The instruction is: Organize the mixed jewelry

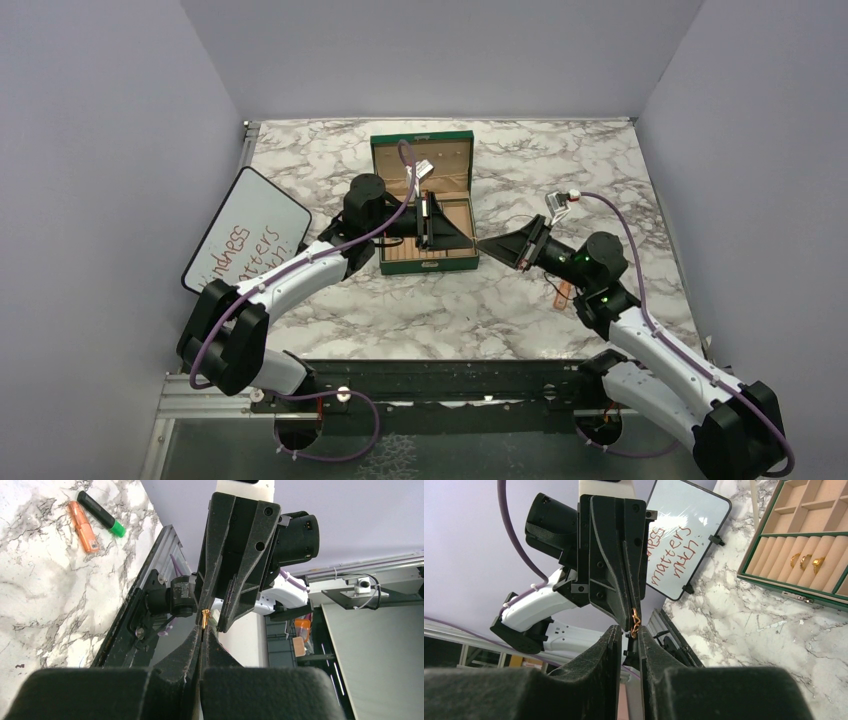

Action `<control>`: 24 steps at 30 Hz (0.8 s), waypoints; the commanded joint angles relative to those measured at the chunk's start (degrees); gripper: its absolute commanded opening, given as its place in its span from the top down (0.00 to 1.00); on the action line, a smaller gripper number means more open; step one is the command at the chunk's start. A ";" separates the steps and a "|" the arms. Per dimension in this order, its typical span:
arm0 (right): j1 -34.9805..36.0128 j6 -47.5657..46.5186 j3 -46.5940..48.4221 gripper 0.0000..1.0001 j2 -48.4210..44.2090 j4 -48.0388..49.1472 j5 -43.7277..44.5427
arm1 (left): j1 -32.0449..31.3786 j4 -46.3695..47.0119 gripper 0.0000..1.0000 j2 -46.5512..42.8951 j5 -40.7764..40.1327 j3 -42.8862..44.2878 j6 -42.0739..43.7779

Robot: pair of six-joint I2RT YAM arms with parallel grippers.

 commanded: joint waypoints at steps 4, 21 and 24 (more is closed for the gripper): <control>-0.12 -0.53 2.09 0.63 1.46 -0.26 1.07 | -0.19 1.33 1.00 -1.33 1.91 -0.61 0.62; -0.24 0.32 1.74 0.99 1.70 1.95 -0.11 | -0.06 1.38 1.00 -1.64 0.85 -1.44 0.58; -0.24 -1.21 2.37 0.99 1.59 -1.02 0.67 | 0.44 1.38 0.85 -1.88 -0.29 -2.08 0.37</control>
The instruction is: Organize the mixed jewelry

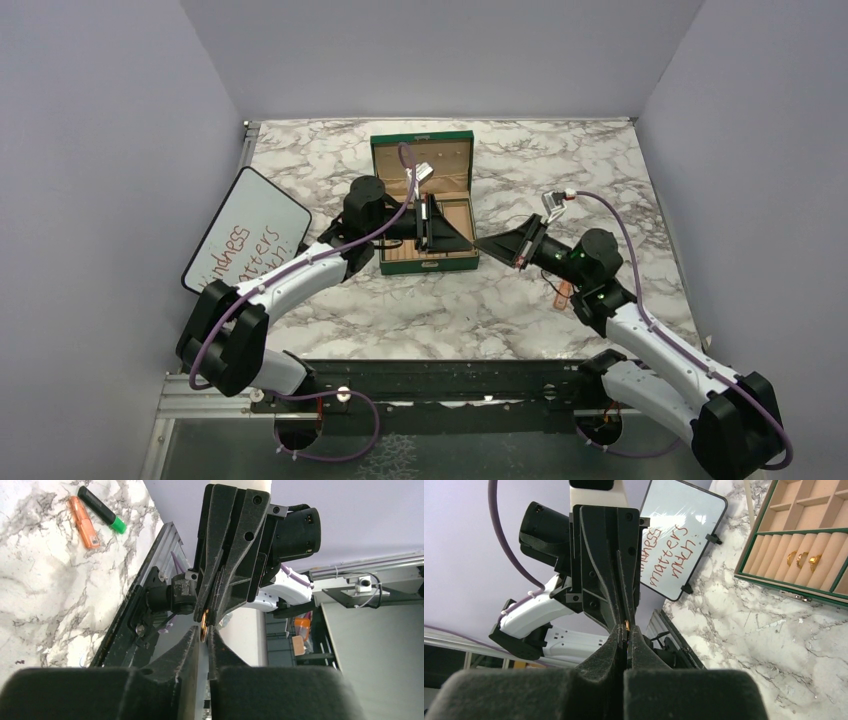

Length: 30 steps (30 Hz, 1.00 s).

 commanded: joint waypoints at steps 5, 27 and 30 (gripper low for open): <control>-0.24 -8.10 4.07 0.99 -1.29 -10.58 3.03 | 1.87 1.38 0.55 -3.13 -3.08 -3.50 1.60; 9.79 -25.58 23.10 0.99 19.96 -40.58 30.61 | 7.45 -43.75 0.10 -13.57 -62.67 10.13 47.33; 13.15 -25.64 27.01 1.00 25.06 -42.00 35.73 | 7.58 -43.53 0.10 -12.89 -62.94 9.50 48.06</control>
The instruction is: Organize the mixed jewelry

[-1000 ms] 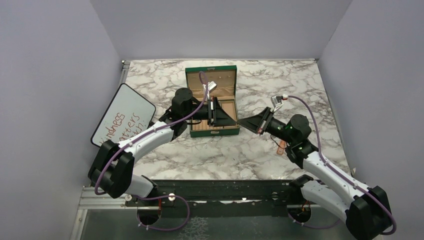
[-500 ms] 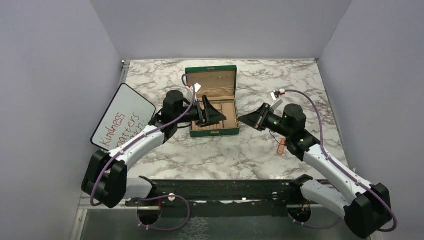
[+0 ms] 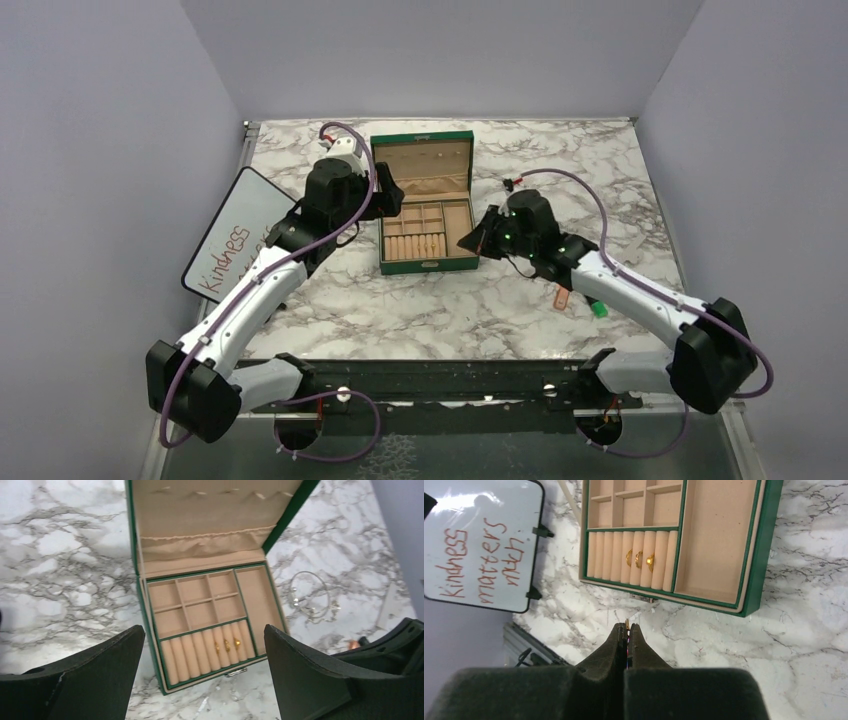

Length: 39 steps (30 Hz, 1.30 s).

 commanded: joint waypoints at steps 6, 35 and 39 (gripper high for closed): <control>8.59 0.53 13.22 0.99 13.91 -9.60 23.61 | 0.44 -3.47 0.10 2.07 -5.33 0.49 7.45; 11.38 -1.08 22.55 0.99 29.78 -9.50 29.63 | 4.39 -3.76 0.09 1.59 -1.10 -0.48 7.68; 11.39 -1.80 23.17 0.99 30.76 -9.63 29.65 | 4.48 -3.64 0.09 1.64 -0.85 -0.65 7.68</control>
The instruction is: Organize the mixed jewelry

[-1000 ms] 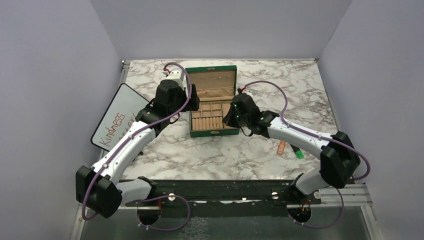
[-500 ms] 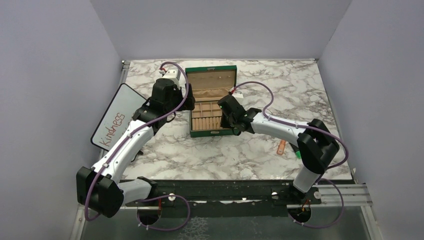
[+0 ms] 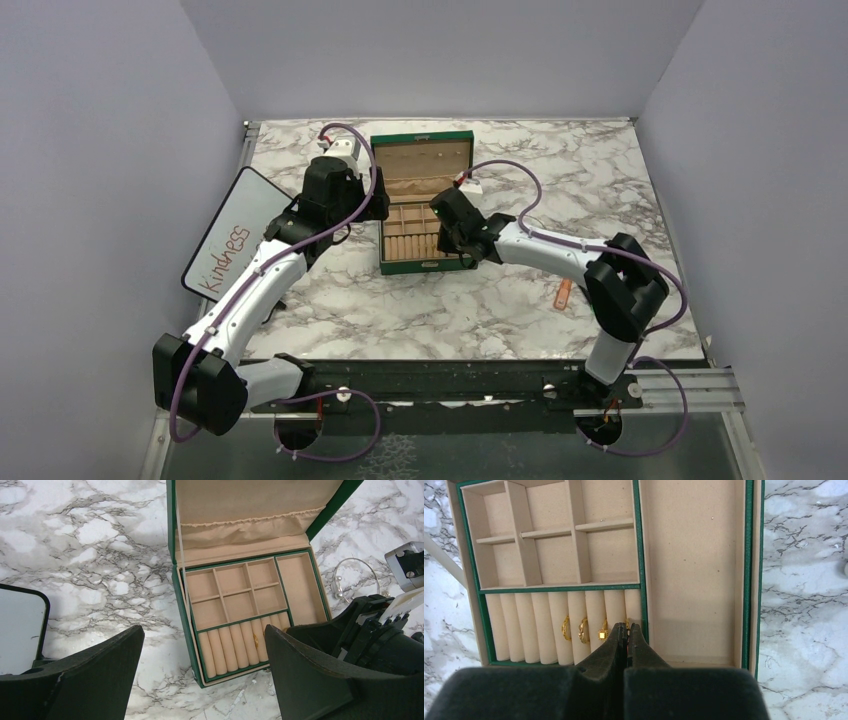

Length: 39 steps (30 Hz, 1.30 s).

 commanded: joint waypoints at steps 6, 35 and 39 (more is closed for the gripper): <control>0.46 -1.60 2.09 0.99 2.59 -0.05 2.01 | 0.49 0.74 0.09 -0.64 1.34 -0.79 0.27; 0.94 0.76 7.45 0.74 1.22 -8.45 2.66 | 0.82 1.38 0.08 -1.07 2.76 -1.41 -0.17; 0.96 0.70 7.69 0.71 -0.55 -8.24 3.03 | 0.85 1.40 0.08 -1.21 2.67 -1.50 -0.26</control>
